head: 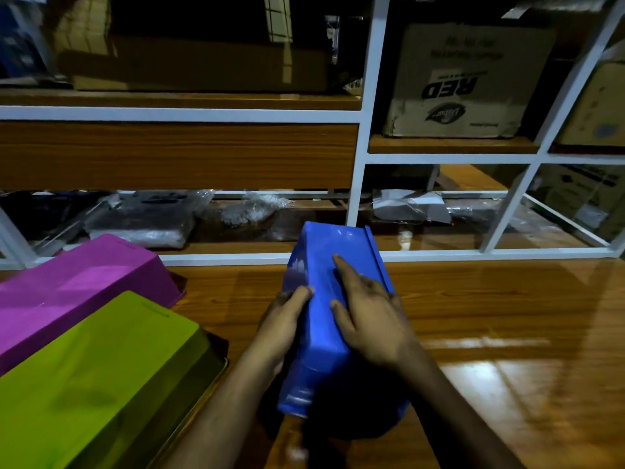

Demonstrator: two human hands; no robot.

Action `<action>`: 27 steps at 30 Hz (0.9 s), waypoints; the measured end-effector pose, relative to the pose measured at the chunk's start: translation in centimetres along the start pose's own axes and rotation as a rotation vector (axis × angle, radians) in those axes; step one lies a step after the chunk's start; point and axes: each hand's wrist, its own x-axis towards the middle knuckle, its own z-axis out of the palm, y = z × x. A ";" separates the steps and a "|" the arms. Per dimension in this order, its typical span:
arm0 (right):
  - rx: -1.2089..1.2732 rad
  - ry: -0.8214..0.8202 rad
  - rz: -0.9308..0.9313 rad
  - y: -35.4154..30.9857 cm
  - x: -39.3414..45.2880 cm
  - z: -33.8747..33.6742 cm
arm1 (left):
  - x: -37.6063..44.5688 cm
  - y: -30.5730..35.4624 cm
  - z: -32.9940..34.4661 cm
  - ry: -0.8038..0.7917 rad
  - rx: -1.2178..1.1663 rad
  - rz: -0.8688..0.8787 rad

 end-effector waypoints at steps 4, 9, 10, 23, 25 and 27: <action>-0.302 0.157 0.266 -0.1 -0.5 0.3 | 0.1 0.1 -0.5 0.087 0.015 -0.004; -0.255 0.102 0.364 1.2 -0.1 -0.1 | -0.5 -0.1 0.6 0.078 0.084 -0.014; -0.236 0.108 0.354 1.5 0.1 -0.3 | -0.5 -0.1 0.7 0.077 0.098 0.004; 0.538 0.088 0.460 5.9 1.8 -1.8 | -0.1 0.2 0.6 0.249 0.780 0.465; 0.636 0.155 0.401 5.8 1.8 -1.2 | -0.2 0.8 0.7 0.283 0.920 0.550; 0.711 0.225 0.350 5.2 1.8 -0.6 | -0.3 1.8 1.1 0.232 0.933 0.482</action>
